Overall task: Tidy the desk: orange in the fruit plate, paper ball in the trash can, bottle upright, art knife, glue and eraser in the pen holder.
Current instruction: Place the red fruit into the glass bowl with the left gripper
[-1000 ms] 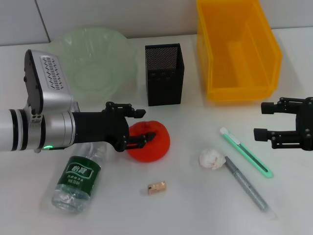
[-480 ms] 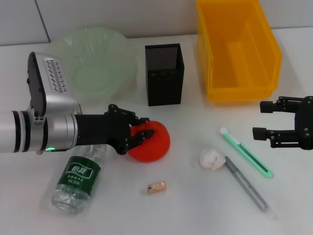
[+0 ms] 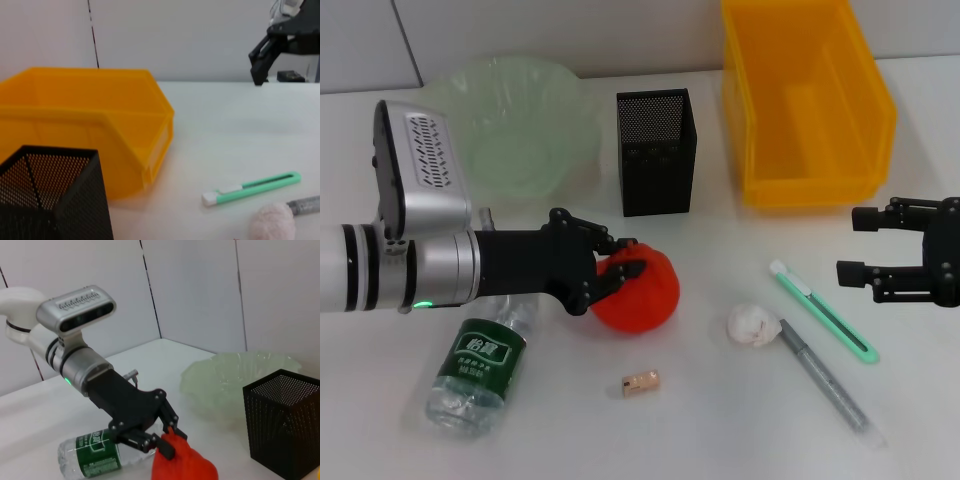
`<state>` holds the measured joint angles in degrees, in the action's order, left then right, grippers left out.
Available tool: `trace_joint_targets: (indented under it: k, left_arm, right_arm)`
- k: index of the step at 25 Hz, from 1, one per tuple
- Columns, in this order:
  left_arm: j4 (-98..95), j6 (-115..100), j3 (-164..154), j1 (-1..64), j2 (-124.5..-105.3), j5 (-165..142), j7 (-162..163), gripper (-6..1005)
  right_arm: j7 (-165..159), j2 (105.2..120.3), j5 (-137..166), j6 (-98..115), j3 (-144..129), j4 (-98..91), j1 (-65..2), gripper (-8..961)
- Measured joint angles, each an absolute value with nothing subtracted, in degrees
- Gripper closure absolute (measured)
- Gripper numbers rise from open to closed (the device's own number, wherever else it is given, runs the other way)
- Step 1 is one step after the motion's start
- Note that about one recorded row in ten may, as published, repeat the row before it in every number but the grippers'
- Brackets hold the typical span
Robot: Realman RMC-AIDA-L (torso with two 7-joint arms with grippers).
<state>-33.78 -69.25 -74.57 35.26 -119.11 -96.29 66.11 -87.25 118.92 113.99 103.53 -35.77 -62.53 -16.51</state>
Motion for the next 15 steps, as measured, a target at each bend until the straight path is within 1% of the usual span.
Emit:
trace_joint_targets:
  k: [2, 4, 10, 15]
  left_arm:
    - [-35.29, -69.33, -75.29, 34.49, -119.05, -95.83, 66.83, 776]
    - [-42.50, -69.47, -77.40, 31.03, -118.91, -95.37, 69.92, 788]
    - [-56.75, -69.85, -79.38, 24.79, -118.63, -95.45, 74.69, 822]
    - [-66.34, -69.69, -76.16, 21.36, -118.26, -95.79, 77.22, 831]
  right_arm:
    - [-86.97, 118.92, 113.98, 103.53, -35.78, -62.49, -16.34, 190]
    - [-86.63, 118.95, 113.98, 103.53, -35.70, -62.48, -16.19, 190]
    - [-86.41, 119.00, 113.99, 103.53, -35.32, -62.39, -16.04, 191]
    - [-86.38, 119.00, 114.08, 103.54, -35.33, -62.07, -15.98, 191]
